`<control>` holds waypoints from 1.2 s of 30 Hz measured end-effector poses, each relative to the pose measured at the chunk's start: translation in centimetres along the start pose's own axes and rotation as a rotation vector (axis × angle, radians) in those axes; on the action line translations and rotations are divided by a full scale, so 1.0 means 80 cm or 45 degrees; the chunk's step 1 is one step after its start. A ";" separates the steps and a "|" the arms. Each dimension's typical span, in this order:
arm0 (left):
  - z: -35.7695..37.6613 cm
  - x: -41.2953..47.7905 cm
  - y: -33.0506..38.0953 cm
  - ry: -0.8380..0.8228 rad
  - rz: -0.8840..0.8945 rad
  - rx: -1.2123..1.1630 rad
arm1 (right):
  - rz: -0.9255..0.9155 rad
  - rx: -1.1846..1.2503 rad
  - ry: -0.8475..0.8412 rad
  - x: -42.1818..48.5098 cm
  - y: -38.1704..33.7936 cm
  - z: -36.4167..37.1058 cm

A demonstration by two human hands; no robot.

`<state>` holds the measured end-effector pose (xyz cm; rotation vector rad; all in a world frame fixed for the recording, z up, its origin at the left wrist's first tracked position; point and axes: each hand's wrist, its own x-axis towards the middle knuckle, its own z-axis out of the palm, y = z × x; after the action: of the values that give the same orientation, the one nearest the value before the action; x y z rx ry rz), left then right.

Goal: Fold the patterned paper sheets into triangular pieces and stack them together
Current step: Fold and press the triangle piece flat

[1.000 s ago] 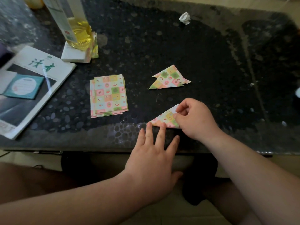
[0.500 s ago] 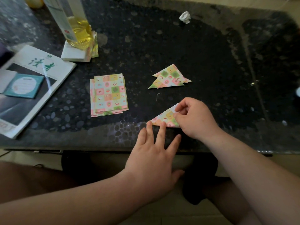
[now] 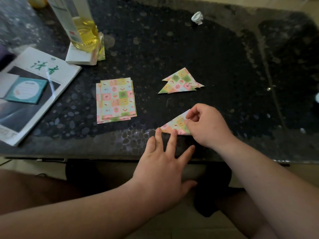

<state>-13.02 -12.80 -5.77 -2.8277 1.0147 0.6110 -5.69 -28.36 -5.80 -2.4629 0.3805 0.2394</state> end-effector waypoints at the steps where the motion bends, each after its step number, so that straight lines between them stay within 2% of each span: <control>1: 0.001 0.000 0.000 -0.002 0.007 0.007 | -0.002 0.001 0.001 0.000 0.000 0.000; 17: -0.007 0.015 0.011 -0.101 0.066 0.130 | -0.003 -0.034 -0.041 -0.001 -0.003 -0.005; 22: -0.011 0.013 0.011 -0.033 0.116 0.187 | -0.014 -0.031 -0.073 0.002 0.002 -0.009; 26: -0.010 0.014 0.012 -0.062 0.178 0.155 | -0.028 -0.053 -0.071 0.003 0.002 -0.009; 36: -0.007 0.013 0.006 -0.174 0.013 0.075 | -0.047 -0.015 -0.098 0.003 0.005 -0.011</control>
<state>-12.40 -13.93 -5.66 -2.6897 1.0064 0.7510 -5.52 -29.21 -5.39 -2.4617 0.3016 0.3211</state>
